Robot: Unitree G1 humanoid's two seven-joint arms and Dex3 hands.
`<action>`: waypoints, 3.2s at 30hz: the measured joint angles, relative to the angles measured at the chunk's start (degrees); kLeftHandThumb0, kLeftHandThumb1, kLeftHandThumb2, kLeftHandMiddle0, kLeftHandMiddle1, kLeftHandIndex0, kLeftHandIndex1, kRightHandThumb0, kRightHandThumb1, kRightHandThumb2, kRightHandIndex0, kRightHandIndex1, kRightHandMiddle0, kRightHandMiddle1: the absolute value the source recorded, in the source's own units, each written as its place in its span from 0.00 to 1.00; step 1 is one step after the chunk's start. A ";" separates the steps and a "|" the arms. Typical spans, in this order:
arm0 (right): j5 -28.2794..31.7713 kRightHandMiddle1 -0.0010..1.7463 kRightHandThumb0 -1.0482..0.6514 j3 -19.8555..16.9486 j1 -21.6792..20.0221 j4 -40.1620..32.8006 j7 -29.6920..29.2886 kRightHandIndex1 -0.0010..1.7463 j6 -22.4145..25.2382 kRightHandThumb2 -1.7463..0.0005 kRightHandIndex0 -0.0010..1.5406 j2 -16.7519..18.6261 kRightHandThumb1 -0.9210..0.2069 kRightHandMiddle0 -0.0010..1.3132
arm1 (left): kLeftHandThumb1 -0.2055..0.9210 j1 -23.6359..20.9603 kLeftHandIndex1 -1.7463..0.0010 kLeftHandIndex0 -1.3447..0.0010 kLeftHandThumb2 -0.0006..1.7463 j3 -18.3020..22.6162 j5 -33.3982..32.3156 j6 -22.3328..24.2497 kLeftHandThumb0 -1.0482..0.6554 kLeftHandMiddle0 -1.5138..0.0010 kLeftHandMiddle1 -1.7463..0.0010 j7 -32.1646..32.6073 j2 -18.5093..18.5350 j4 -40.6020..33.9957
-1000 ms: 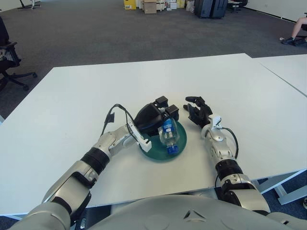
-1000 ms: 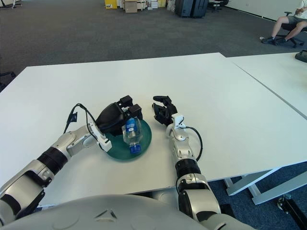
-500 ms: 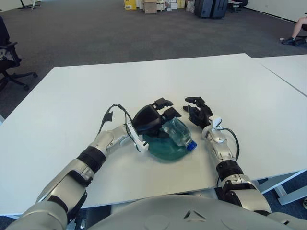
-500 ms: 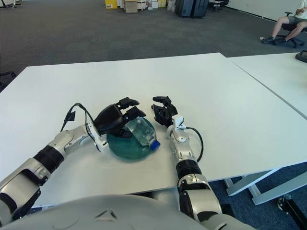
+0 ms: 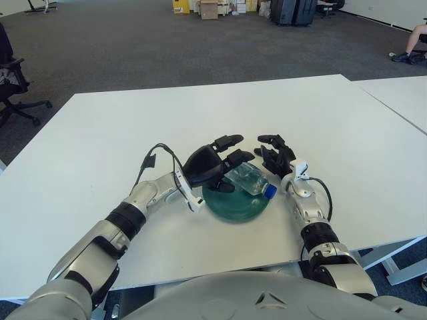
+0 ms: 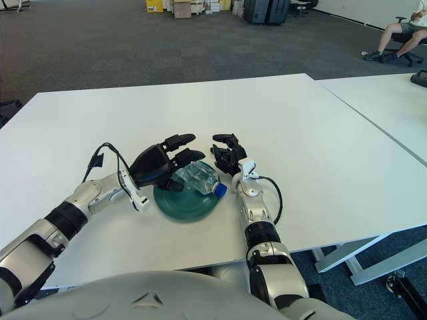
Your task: Put the bottle into the plate.
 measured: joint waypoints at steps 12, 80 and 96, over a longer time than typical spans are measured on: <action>-0.04 0.66 0.36 -0.01 0.02 -0.13 -0.90 0.41 0.14 0.52 0.26 0.02 0.19 0.22 | 1.00 0.00 0.40 1.00 0.51 0.02 -0.09 -0.20 0.05 0.80 0.81 1.23 0.01 0.00; 1.66 0.97 0.41 -1.80 -0.21 1.32 5.31 0.33 -1.29 0.73 0.21 -0.59 0.00 0.18 | 0.65 12.77 0.00 0.66 0.60 34.44 -48.69 15.32 0.37 0.42 0.00 4.40 -29.92 2.64; 1.43 0.98 0.41 -1.81 -0.25 1.33 4.08 0.33 -1.28 0.72 0.22 -0.58 0.00 0.17 | 0.47 12.85 0.00 0.55 0.75 32.02 -46.31 16.38 0.34 0.22 0.00 2.07 -29.17 4.59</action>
